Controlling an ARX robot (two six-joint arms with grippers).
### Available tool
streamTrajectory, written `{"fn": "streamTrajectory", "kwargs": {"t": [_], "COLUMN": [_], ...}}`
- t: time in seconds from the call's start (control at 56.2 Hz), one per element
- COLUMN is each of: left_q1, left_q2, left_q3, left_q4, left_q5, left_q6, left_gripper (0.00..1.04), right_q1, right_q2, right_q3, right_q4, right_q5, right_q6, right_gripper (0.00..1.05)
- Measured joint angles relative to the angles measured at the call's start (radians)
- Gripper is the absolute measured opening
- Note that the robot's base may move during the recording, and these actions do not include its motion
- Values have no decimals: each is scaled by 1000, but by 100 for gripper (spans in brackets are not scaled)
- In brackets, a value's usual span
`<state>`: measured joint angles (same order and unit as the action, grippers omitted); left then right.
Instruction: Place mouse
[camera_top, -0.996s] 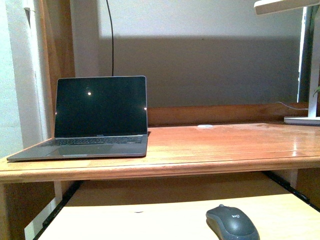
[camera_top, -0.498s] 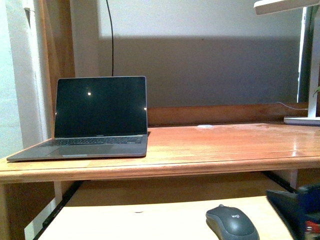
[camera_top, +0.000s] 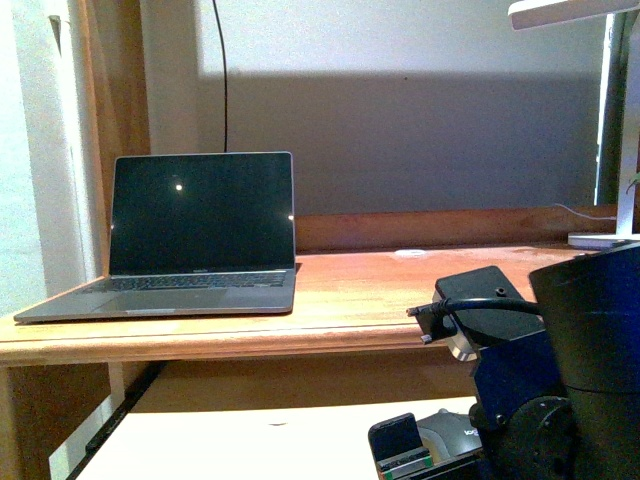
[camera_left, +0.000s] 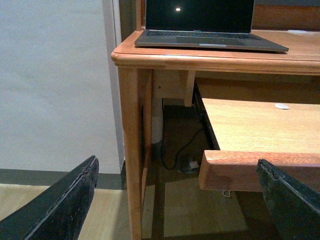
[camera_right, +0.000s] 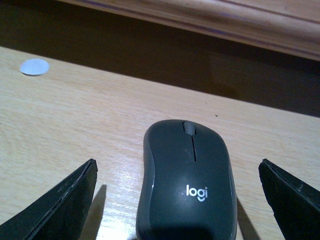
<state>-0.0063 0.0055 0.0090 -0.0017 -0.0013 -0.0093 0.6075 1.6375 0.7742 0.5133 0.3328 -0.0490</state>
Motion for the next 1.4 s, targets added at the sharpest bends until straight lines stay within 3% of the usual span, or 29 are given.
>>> {"fn": "streamTrajectory", "kwargs": {"t": [0.622, 0.978, 1.173, 1.404], "left_q1": [0, 0, 0, 0], "left_q2": [0, 0, 0, 0], "left_q3": [0, 0, 0, 0], "left_q4": [0, 0, 0, 0], "left_q5": [0, 0, 0, 0], "left_q6": [0, 0, 0, 0], "left_gripper": [97, 97, 97, 97], "right_q1": [-62, -85, -143, -154], "right_q2": [74, 37, -81, -61], "right_q3": [163, 168, 188, 394], "right_q4": [-306, -367, -402, -477], "right_q5": [21, -35, -53, -53], "right_q6": [111, 176, 200, 214], "right_gripper": [97, 55, 55, 55]}}
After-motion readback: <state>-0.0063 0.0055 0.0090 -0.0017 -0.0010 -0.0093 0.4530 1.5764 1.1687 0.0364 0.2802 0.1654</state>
